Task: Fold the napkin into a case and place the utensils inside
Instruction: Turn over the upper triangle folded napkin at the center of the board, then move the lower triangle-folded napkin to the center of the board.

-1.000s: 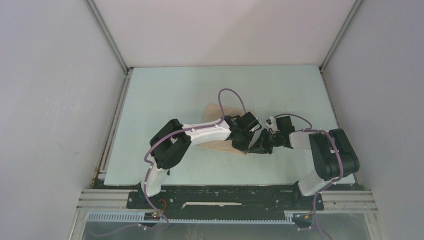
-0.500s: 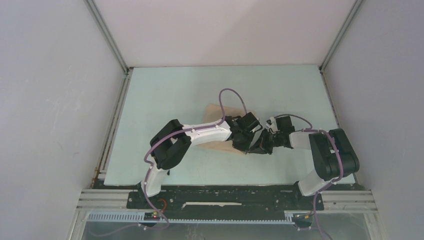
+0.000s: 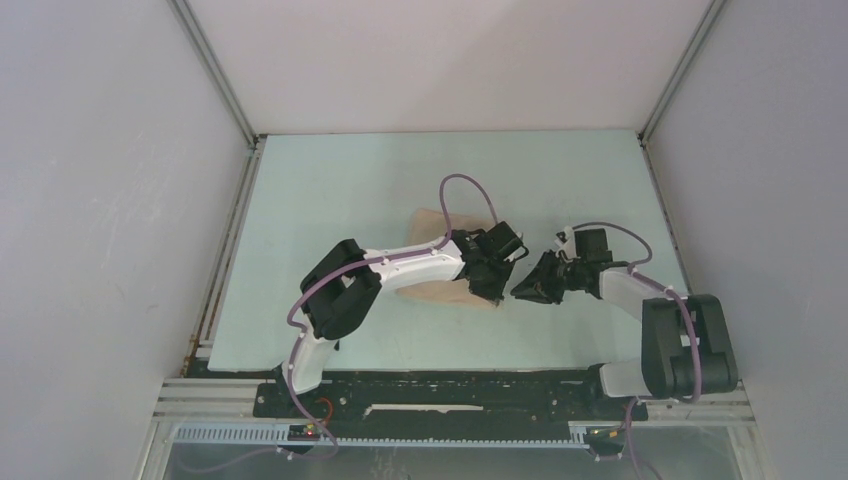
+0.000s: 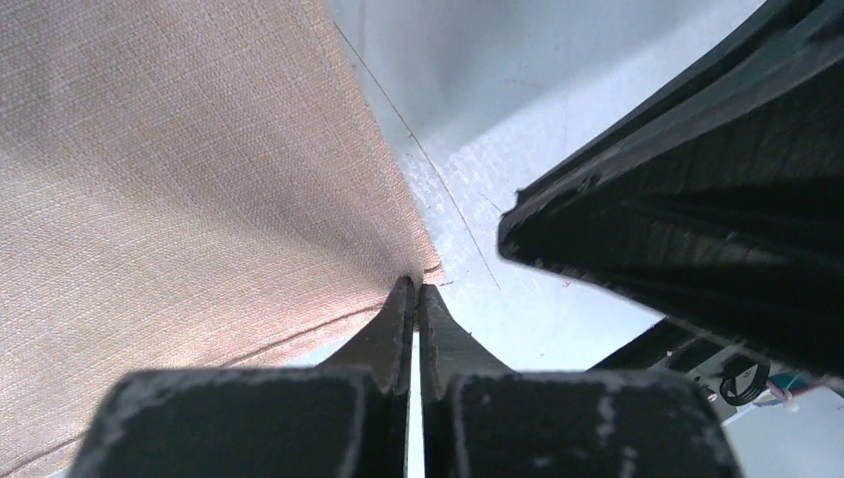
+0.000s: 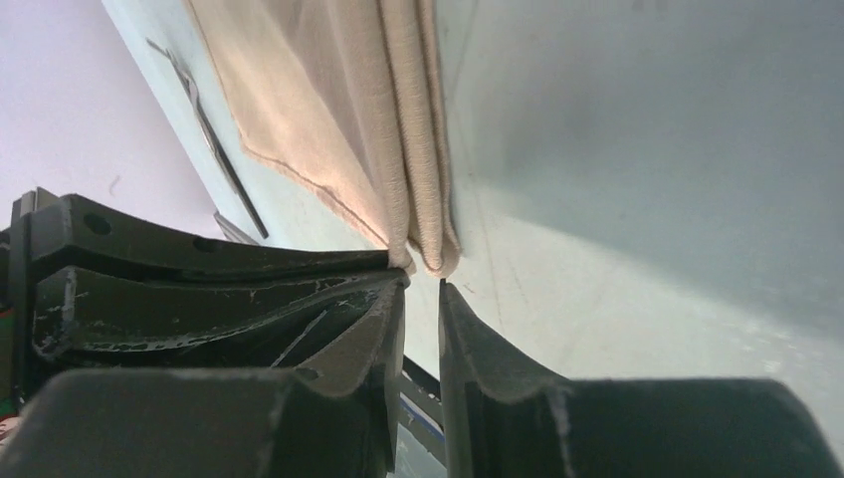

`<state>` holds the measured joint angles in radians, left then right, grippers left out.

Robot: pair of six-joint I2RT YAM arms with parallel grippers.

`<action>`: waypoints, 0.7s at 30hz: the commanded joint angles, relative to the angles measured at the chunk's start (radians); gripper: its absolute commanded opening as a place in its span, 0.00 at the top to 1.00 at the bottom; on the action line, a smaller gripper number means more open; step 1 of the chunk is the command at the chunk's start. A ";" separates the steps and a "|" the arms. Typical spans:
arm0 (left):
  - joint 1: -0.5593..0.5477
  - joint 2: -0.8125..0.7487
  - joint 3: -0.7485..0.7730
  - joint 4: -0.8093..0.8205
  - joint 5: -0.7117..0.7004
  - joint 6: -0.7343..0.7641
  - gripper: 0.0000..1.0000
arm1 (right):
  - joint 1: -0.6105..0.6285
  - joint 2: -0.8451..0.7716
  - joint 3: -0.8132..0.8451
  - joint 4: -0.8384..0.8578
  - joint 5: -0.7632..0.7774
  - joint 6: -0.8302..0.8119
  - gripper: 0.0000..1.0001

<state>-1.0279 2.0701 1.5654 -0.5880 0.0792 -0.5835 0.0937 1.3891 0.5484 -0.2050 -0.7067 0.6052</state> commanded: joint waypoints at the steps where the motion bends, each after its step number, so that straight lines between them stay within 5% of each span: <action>1: -0.011 -0.006 0.040 0.017 0.020 -0.017 0.98 | -0.031 -0.009 -0.008 -0.058 0.007 -0.054 0.73; 7: -0.014 0.012 0.059 0.017 0.032 -0.014 0.86 | -0.028 0.037 -0.008 -0.005 -0.017 -0.046 0.70; 10: -0.014 -0.026 0.039 0.002 0.024 -0.005 0.74 | -0.027 0.066 -0.009 0.028 -0.046 -0.051 0.57; 16: -0.012 -0.277 -0.125 0.017 0.009 -0.002 0.47 | 0.016 0.144 0.027 0.049 -0.071 -0.084 0.45; 21: 0.050 -0.497 -0.292 0.021 -0.005 -0.022 0.40 | 0.089 0.197 0.063 0.013 -0.022 -0.088 0.45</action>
<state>-1.0256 1.7641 1.3510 -0.5892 0.0845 -0.5865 0.1322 1.5539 0.5713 -0.1764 -0.7731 0.5537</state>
